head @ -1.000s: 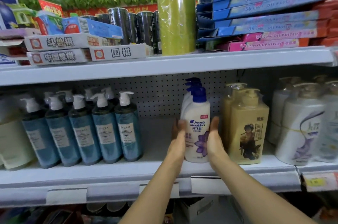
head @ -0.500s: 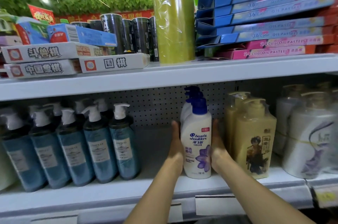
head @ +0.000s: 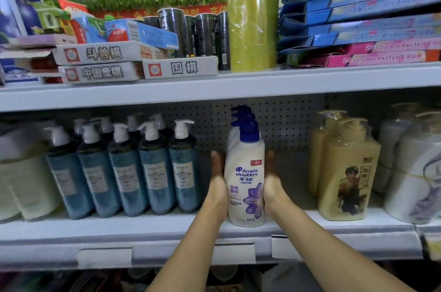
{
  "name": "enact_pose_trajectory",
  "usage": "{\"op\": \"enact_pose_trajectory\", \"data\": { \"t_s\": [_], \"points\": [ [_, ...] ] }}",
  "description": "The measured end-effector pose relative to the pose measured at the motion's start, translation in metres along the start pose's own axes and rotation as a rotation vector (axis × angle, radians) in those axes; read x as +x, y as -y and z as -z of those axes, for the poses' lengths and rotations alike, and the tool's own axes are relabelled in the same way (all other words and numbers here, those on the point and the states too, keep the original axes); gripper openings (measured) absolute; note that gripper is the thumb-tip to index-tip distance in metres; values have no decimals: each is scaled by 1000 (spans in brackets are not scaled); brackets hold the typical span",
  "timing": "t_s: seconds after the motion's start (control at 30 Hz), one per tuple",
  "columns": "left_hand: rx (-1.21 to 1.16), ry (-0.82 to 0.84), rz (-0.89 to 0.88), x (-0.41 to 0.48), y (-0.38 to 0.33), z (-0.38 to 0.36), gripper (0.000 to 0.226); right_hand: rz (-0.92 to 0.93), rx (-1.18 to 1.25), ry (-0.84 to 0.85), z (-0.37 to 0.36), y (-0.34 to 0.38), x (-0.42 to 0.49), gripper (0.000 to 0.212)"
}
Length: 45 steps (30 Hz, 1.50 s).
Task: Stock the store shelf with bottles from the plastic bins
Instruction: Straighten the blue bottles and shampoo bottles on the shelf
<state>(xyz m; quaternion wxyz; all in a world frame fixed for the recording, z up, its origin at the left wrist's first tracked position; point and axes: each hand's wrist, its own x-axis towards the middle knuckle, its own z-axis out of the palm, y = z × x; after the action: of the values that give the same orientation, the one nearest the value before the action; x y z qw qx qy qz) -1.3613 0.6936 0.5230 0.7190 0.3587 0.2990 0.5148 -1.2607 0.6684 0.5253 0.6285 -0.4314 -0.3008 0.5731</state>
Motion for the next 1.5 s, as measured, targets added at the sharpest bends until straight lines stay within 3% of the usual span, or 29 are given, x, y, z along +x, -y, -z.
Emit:
{"op": "enact_pose_trajectory", "data": {
  "t_s": [0.2, 0.33, 0.5, 0.6, 0.7, 0.8, 1.0, 1.1, 1.23, 1.3, 1.4, 1.5],
  "points": [
    [-44, -3, 11, -4, -5, 5, 72, 18, -9, 9, -11, -3, -3, 67],
    [66, -41, -21, -5, 2, 11, 86, 37, -5, 9, -12, -8, -8, 70],
    [341, -153, -90, -3, 15, 22, 107, 70, -209, -117, -9, -22, -15, 77],
    [398, -110, -214, -11, 18, 21, 113, 75, -222, -152, -11, -23, -18, 77],
    [367, -82, -319, -18, 16, 17, 100, 83, -219, -170, -12, -22, -20, 73],
    [370, -68, -310, -22, 16, 13, 77, 69, -238, -173, -12, -21, -19, 74],
    [405, -115, -381, -32, 14, 10, 79, 98, -396, -139, -6, -16, -26, 76],
    [417, -168, -400, -42, 13, 3, 72, 184, -463, -69, 4, -14, -38, 65],
    [433, -317, -575, -57, 29, -12, 95, 354, -573, -9, 29, -2, -64, 33],
    [500, -392, -758, -63, 42, -22, 89, 449, -591, -7, 45, 3, -74, 47],
    [584, -324, -1026, -71, 61, -45, 71, 608, -635, -53, 68, 12, -84, 47],
    [630, -192, -1088, -79, 76, -83, 69, 786, -675, -113, 96, 24, -89, 35]
  ]
}}
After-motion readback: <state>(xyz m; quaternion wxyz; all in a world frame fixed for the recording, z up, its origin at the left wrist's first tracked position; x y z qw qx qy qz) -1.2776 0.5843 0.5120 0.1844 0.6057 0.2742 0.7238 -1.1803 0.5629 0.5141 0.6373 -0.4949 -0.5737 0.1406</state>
